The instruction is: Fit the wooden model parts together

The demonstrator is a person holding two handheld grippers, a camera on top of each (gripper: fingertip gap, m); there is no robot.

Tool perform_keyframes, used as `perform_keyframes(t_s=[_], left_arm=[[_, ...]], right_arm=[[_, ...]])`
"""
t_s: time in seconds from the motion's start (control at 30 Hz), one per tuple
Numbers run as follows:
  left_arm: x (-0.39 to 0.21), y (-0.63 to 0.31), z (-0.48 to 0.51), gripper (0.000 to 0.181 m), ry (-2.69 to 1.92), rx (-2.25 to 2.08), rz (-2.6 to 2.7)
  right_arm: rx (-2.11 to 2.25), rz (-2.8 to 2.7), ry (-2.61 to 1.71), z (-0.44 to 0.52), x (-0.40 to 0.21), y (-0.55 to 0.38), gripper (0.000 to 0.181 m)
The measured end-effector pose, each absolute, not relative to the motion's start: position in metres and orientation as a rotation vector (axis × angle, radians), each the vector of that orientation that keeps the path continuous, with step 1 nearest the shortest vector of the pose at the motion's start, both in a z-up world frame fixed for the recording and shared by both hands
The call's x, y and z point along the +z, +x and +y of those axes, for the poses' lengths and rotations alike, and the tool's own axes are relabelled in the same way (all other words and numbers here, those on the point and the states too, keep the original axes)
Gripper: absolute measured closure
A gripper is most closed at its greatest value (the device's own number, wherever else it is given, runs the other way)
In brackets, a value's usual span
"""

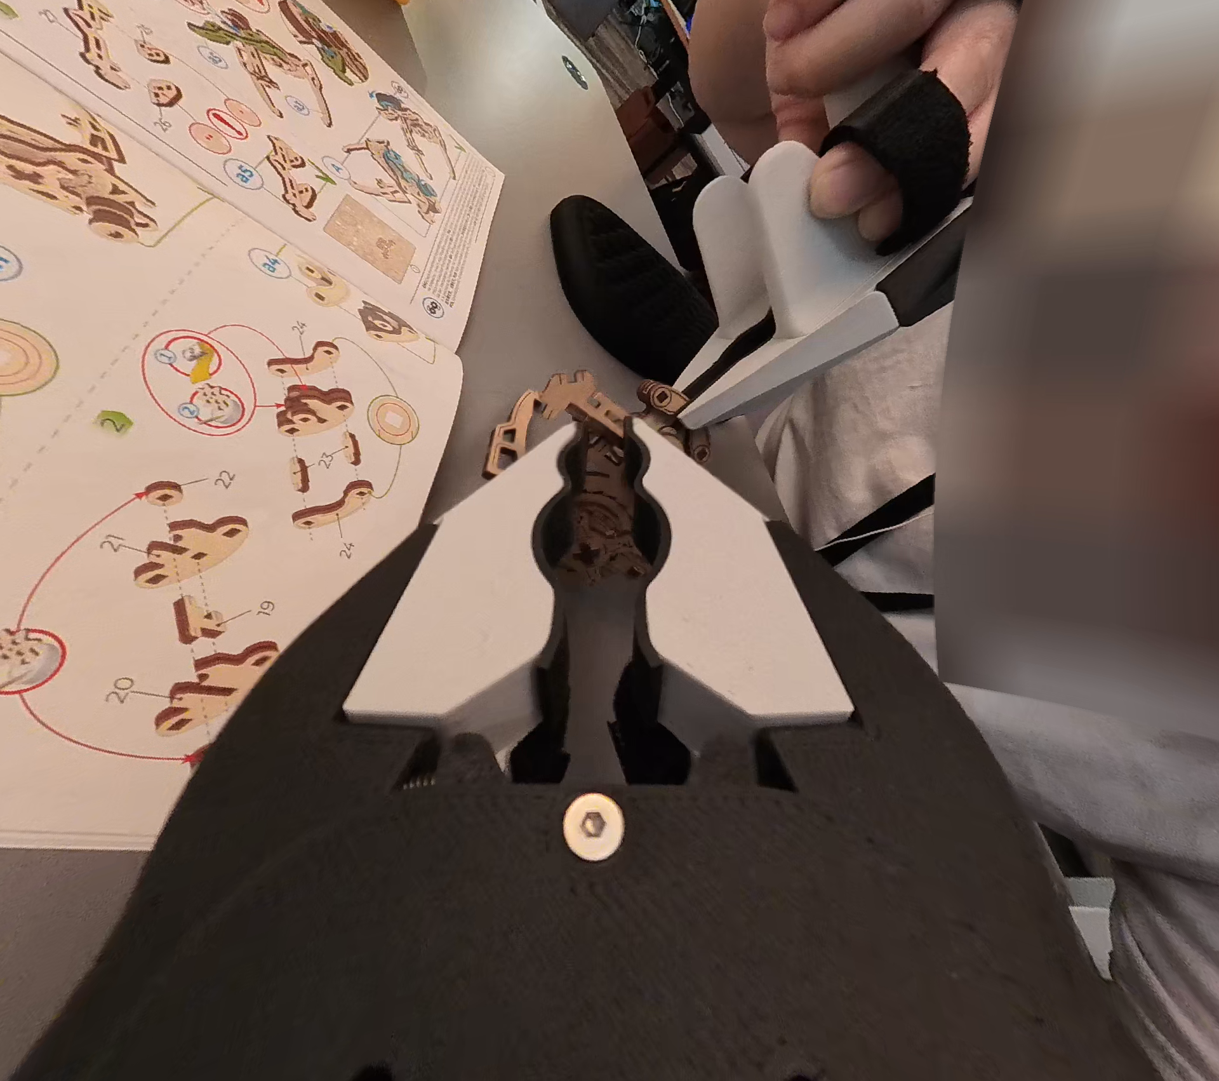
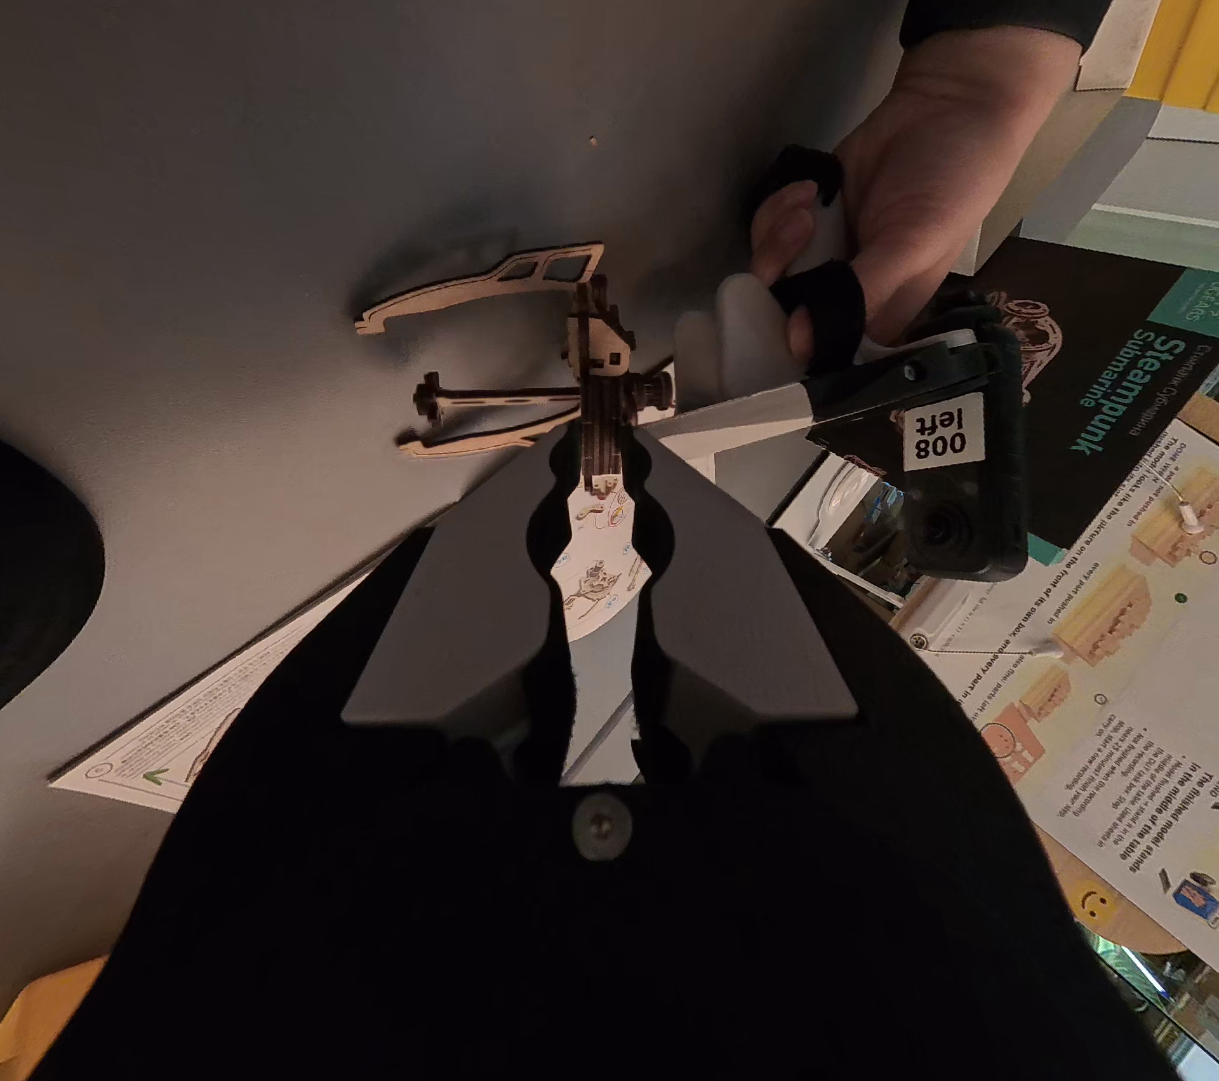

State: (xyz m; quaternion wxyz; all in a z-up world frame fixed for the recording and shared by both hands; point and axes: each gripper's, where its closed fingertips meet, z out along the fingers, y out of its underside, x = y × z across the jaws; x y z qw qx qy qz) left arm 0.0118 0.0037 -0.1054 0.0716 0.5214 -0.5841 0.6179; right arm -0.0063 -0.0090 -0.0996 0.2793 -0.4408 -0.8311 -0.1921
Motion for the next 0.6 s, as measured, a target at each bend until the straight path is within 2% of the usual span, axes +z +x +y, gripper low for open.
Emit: perform_keyframes(t_s=[0.6], left_arm=[[-0.1054,0.0122,0.0045,0.174,1.580,1.865,-1.657]], right_arm=[[-0.545,-2.198,-1.152,-0.0080,-0.0995,-0.0061,0.170]])
